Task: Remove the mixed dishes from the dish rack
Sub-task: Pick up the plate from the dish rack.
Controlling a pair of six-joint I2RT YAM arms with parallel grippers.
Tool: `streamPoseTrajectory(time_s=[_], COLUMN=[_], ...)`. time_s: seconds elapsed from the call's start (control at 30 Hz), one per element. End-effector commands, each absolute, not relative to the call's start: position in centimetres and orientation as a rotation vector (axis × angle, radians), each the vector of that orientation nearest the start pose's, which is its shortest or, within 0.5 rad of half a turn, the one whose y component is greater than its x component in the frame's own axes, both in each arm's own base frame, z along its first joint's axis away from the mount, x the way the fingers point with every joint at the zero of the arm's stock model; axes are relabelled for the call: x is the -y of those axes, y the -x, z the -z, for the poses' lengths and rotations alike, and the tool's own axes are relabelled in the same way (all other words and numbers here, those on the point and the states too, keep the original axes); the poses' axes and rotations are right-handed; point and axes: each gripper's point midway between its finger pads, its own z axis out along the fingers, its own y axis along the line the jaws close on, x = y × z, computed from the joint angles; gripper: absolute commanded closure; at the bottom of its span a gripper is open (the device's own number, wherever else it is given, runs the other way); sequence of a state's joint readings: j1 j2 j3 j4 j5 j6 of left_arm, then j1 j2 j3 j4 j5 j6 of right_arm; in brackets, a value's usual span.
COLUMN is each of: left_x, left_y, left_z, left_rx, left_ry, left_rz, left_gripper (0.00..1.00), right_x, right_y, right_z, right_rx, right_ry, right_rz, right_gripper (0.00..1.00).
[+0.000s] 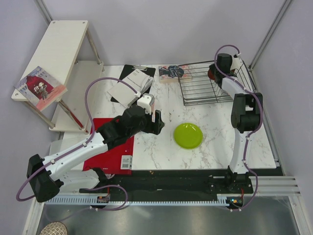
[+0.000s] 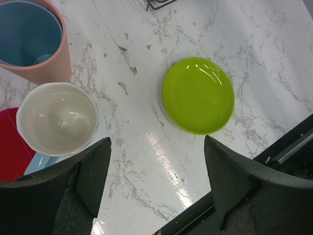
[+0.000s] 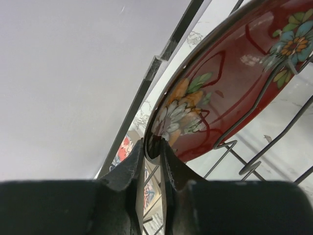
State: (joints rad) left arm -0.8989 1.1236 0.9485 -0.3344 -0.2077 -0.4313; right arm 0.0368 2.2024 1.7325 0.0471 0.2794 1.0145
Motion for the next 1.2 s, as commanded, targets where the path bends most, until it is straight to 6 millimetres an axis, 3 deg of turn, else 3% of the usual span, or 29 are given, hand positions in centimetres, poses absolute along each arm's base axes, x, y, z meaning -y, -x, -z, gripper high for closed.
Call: streamPoseTrajectory(time_s=[0.0, 0.13, 0.23, 0.57, 0.77, 0.9, 0.93, 1.0, 1.03, 1.1, 1.17], left_x=[27.1, 27.2, 27.1, 27.0, 27.1, 26.9, 26.8, 26.7, 26.6, 26.6, 26.3], left_y=[-24.3, -24.2, -24.1, -23.9, -23.7, -23.8, -23.9, -24.0, -24.1, -24.1, -24.0], left_z=[-22.0, -21.9, -21.8, -22.1, -21.9, -22.7, -23.0, -23.6, -23.8, -24.5, -24.6], left_rx=[-2.066, -2.07, -2.072, -2.066, -2.074, -2.059, -2.053, -2.048, -2.049, -2.049, -2.064], left_ry=[-0.317, -0.318, -0.321, -0.319, -0.324, -0.311, -0.306, -0.299, -0.288, -0.266, -0.229], left_rz=[0.618, 0.625, 0.624, 0.638, 0.649, 0.643, 0.639, 0.636, 0.637, 0.651, 0.654], left_gripper=[0.17, 0.18, 0.18, 0.19, 0.21, 0.23, 0.23, 0.23, 0.23, 0.23, 0.23], right_x=[-0.4, -0.6, -1.1, -2.8, -4.4, -7.4, -8.7, -9.5, -10.8, -11.1, -11.1], right_y=[-64.2, -63.5, -62.7, -58.0, -55.7, -54.1, -53.2, -51.8, -50.1, -48.0, -44.6], right_z=[-14.5, -15.1, -16.8, -26.0, -29.0, -30.6, -31.7, -31.8, -32.1, -31.8, -31.2], right_rx=[-1.647, -1.647, -1.638, -1.557, -1.573, -1.64, -1.646, -1.677, -1.682, -1.697, -1.708], right_ry=[-1.099, -1.08, -1.043, -0.891, -0.753, -0.538, -0.475, -0.357, -0.299, -0.221, -0.189], right_rz=[-0.376, -0.376, -0.386, -0.433, -0.415, -0.366, -0.358, -0.271, -0.258, -0.186, -0.106], right_gripper=[0.85, 1.0, 1.0, 1.0, 1.0, 1.0, 1.0, 1.0, 1.0, 1.0, 1.0])
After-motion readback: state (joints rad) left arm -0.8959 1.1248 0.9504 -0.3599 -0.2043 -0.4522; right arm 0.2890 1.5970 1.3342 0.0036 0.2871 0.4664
